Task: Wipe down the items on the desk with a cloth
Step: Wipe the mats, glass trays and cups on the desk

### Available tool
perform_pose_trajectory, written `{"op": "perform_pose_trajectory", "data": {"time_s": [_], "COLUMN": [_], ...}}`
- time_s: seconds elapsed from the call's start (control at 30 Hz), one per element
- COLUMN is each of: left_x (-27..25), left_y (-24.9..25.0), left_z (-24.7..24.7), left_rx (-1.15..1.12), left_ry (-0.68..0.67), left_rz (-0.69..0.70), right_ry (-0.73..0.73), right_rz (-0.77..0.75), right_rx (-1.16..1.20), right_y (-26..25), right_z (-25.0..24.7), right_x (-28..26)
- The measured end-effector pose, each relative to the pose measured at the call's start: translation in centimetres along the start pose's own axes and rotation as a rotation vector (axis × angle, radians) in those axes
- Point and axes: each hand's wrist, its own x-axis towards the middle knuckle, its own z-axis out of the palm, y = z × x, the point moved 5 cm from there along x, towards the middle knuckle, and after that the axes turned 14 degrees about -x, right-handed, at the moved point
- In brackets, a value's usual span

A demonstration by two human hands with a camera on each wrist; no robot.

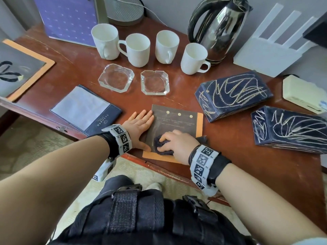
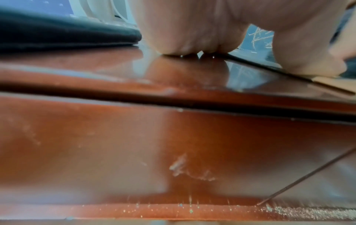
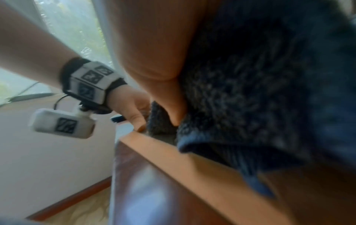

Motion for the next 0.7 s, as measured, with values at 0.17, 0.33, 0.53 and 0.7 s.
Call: {"op": "perform_pose_trajectory", "data": {"time_s": [0.17,0.33,0.53,0.7], "left_x": [-0.2,-1.0,-1.7,-2.0], "left_y": [-0.2,-0.4,-0.2,-0.2], "left_z": [0.1,0.7,0.7,0.8], "left_rx": [0.016,0.035,0.055,0.032], "left_ry": [0.021,-0.001,-0.012,-0.012], "left_rz": [0.032,0.039,0.024,0.034], "right_ry": [0.091,0.1,0.131,0.063], "right_rz": [0.257,0.552,0.408,0.219], "right_rx": [0.158,0.194,0.094,0.165], "right_y": [1.4,-0.2,-3.7,-3.9], "right_z": [-0.1,1.4,1.0,0.0], "right_x": [-0.9,-2.0,-2.0,-1.2]}}
